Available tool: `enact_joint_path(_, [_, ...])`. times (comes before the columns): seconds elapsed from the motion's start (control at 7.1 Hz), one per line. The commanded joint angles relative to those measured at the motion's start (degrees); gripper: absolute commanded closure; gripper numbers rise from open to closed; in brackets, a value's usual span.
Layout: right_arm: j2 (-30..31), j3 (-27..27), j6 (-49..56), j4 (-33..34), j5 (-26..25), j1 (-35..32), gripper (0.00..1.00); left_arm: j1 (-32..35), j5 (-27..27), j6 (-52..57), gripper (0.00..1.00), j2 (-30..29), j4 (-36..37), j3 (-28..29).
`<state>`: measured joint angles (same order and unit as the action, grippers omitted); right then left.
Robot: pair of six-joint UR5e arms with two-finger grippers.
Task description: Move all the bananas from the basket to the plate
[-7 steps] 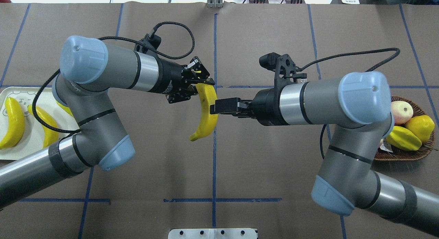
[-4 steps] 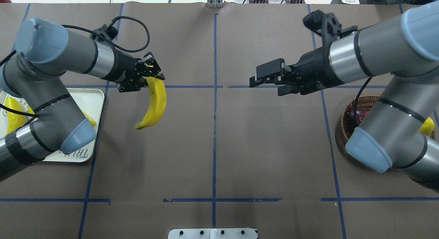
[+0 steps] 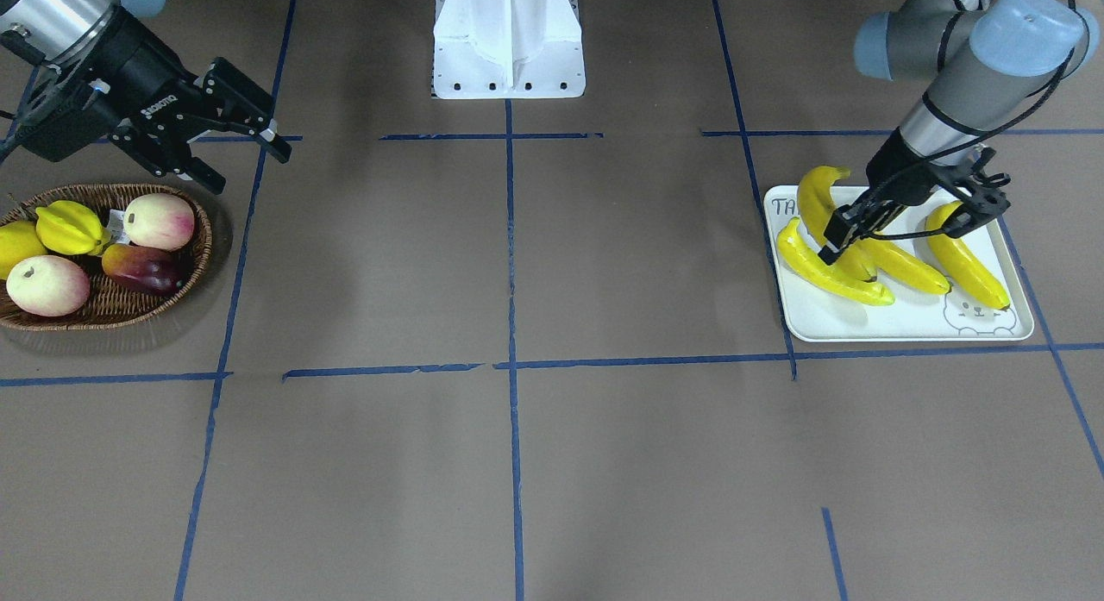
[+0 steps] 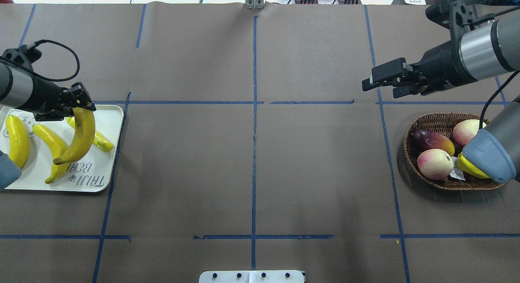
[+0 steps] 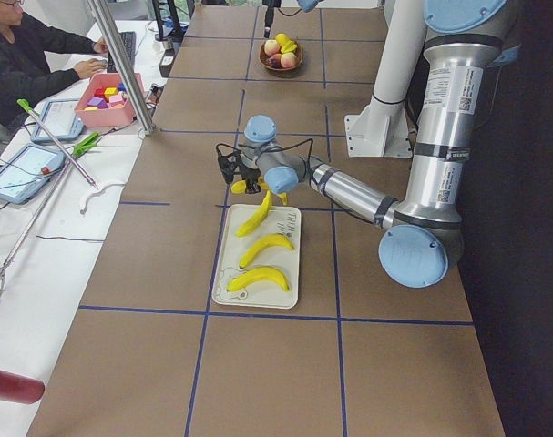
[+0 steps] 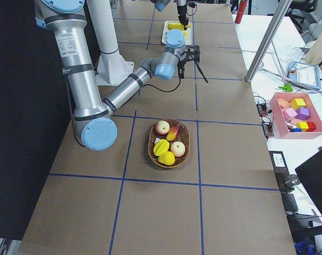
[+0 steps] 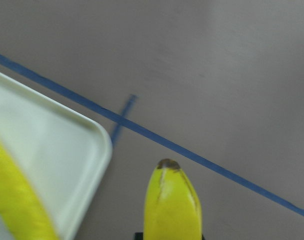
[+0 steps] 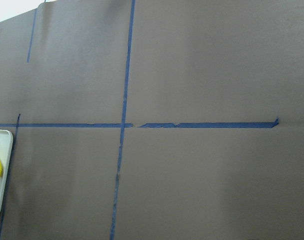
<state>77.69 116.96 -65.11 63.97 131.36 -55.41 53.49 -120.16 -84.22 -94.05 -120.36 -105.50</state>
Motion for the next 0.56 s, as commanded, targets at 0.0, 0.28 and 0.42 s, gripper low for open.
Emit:
enact_joint_path(0.0, [2.64,0.02,2.0,0.01,0.13,-1.27,0.0,0.74,0.71,0.99,0.91,2.73,0.03,0.46])
enact_joint_path(0.28, [2.65,-0.24,2.53,0.97,0.04,-1.89,0.0,0.3,1.15,0.99,0.01,2.56,0.03,1.08])
enact_joint_path(0.42, [2.73,-0.42,4.53,2.55,0.04,-2.24,0.0,0.3,1.15,0.99,0.01,2.12,0.03,1.34])
